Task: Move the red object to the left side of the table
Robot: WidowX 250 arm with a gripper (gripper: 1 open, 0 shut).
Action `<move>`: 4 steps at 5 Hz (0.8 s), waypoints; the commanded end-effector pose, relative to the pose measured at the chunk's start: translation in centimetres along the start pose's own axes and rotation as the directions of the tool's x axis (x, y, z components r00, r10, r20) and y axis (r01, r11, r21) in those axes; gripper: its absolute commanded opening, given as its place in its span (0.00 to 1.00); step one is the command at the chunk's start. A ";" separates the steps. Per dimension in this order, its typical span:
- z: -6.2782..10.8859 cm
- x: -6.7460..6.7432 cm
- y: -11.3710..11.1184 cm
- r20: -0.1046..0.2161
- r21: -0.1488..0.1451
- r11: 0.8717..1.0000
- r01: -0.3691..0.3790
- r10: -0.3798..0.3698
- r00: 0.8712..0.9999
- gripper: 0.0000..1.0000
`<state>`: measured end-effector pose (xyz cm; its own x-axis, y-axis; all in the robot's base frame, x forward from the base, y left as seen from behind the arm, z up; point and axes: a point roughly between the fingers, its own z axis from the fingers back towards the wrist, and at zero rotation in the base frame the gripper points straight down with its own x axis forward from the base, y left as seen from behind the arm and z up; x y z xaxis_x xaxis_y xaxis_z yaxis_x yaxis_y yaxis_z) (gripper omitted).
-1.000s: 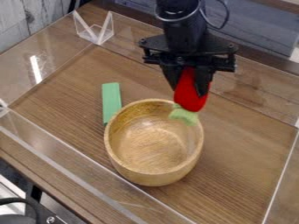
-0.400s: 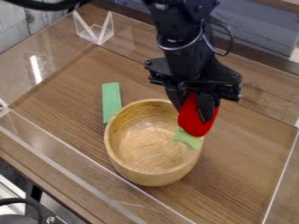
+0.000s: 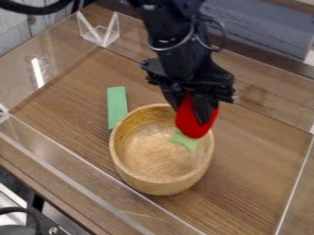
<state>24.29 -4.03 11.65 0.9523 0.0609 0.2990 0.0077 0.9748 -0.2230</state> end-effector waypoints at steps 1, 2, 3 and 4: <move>1.4 1.1 -0.1 0.065 0.009 0.999 -0.040 0.039 0.997 0.00; 1.6 1.5 -0.7 0.082 0.013 0.996 -0.084 0.083 0.993 0.00; 1.5 2.6 -0.3 0.098 0.014 0.993 -0.116 0.114 0.989 0.00; 0.9 3.5 -0.2 0.106 0.014 0.990 -0.144 0.141 0.984 0.00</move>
<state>26.45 -4.04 12.17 0.9255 0.2114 0.3143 -0.1367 0.9602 -0.2434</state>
